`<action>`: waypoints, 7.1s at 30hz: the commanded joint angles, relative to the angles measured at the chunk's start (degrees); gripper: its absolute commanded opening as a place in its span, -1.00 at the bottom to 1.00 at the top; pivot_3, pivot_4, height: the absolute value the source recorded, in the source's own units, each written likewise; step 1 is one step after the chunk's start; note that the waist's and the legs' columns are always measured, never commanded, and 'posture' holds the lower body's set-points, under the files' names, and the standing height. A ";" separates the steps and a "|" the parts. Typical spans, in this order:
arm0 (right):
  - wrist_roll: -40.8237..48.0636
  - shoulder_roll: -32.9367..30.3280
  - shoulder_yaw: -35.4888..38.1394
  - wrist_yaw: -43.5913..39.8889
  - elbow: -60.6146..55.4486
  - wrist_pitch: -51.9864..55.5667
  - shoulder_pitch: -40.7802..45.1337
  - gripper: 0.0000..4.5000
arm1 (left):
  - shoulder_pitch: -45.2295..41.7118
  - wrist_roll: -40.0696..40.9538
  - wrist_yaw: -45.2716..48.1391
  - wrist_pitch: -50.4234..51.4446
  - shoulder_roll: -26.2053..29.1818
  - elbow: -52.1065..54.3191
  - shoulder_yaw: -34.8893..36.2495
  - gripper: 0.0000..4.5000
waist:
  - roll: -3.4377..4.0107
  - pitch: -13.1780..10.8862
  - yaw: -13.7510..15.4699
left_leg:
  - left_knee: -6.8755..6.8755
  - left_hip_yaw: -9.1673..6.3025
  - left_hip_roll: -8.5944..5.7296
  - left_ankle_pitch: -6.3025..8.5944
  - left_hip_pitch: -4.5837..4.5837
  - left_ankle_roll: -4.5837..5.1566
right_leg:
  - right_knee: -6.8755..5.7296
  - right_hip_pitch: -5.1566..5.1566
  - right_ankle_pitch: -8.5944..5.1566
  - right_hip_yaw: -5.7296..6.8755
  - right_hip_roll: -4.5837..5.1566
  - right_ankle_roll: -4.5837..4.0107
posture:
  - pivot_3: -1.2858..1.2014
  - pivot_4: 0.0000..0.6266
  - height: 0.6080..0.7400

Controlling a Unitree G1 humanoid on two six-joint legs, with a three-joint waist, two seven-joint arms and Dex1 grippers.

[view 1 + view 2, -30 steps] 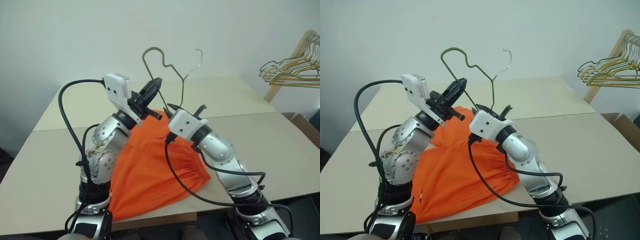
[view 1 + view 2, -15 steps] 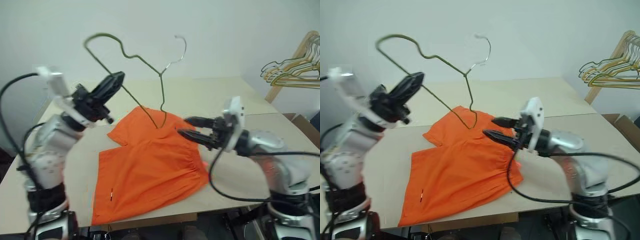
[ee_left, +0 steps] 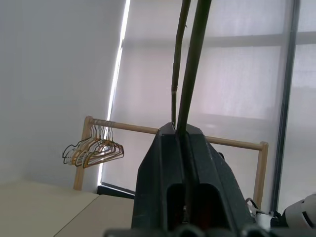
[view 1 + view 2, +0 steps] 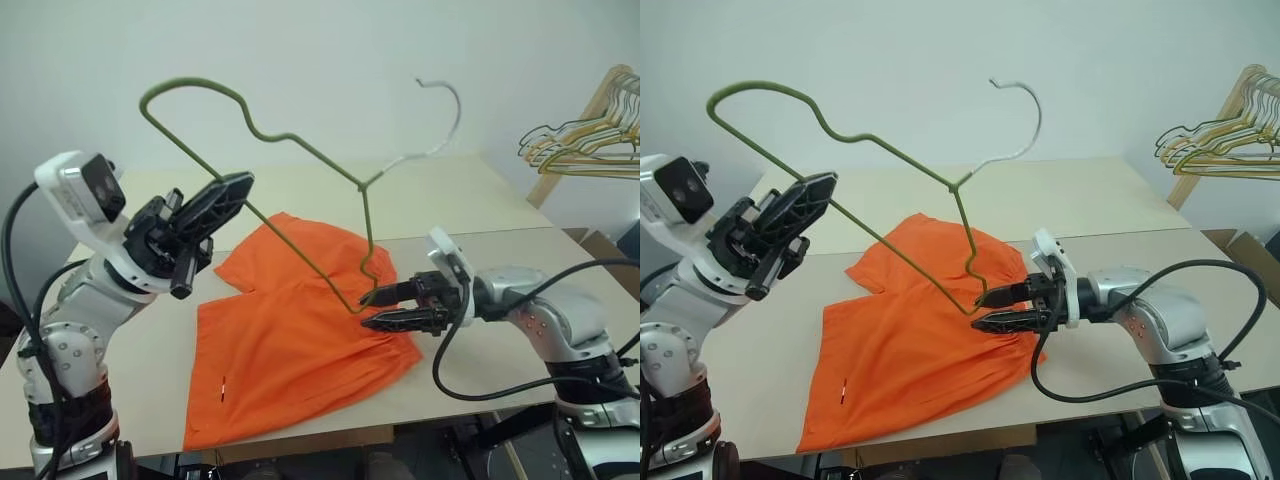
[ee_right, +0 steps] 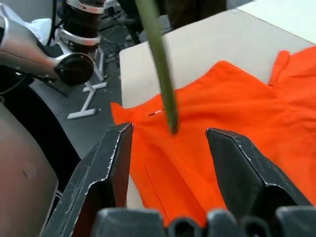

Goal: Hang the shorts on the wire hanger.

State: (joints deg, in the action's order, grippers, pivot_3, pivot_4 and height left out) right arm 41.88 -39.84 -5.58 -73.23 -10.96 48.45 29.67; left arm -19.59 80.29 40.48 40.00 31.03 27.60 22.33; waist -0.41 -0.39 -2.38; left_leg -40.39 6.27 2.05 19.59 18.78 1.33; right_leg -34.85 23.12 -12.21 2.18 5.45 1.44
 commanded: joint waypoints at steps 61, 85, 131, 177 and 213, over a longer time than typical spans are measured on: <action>16.11 -26.65 17.31 -2.92 13.10 30.23 -22.71 -1.00 | 11.79 -50.86 14.50 -15.04 16.89 3.35 -25.48 0.99 | 0.01 -0.06 1.61 | 0.05 0.21 0.00 0.09 0.93 0.08 | 0.12 1.00 -0.02 0.02 0.06 -0.01 | -0.02 -1.00 1.00; 2.32 -37.10 1.19 -11.97 21.30 26.43 -27.00 -1.00 | 13.86 -53.55 17.22 -13.74 20.73 7.90 -25.42 0.99 | 0.01 -0.06 0.04 | -0.03 0.35 0.00 0.42 0.46 0.67 | -0.10 0.94 -0.02 -0.82 -0.03 0.18 | -0.01 -1.00 1.00; -6.51 -16.25 -17.88 -17.06 42.12 31.46 9.81 -1.00 | 15.23 -61.31 12.53 -14.69 16.76 7.88 -27.59 0.99 | 0.09 0.02 1.09 | -0.38 0.44 -0.06 0.28 0.48 0.42 | -0.16 0.90 0.11 -1.10 -0.12 0.29 | 0.03 -1.00 1.00; -31.53 6.45 -3.20 -7.64 76.58 -18.15 24.32 -1.00 | 12.52 -64.13 10.87 -14.75 15.36 8.63 -30.03 0.99 | 0.21 0.06 1.52 | -0.39 0.62 -0.11 0.21 0.60 0.27 | -0.20 0.94 0.12 -1.03 -0.13 0.33 | 0.07 -1.00 1.00; -38.52 2.90 -7.35 5.77 24.03 -25.80 5.93 -1.00 | -45.36 -76.08 43.08 -46.82 4.29 -66.25 -37.69 0.99 | 0.22 0.05 -1.82 | -0.41 0.58 -0.12 0.11 0.70 0.15 | -0.18 0.90 0.12 -0.75 -0.15 0.37 | 0.02 -1.00 1.00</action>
State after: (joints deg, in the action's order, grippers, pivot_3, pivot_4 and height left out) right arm 3.49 -36.75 -13.10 -68.01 15.11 23.62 34.43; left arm -62.55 4.74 81.99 -5.15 35.60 -37.26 -15.16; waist -0.19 -0.33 -4.19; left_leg -40.82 6.84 1.93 19.71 19.52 1.49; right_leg -35.03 24.03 -12.09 1.44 5.30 1.81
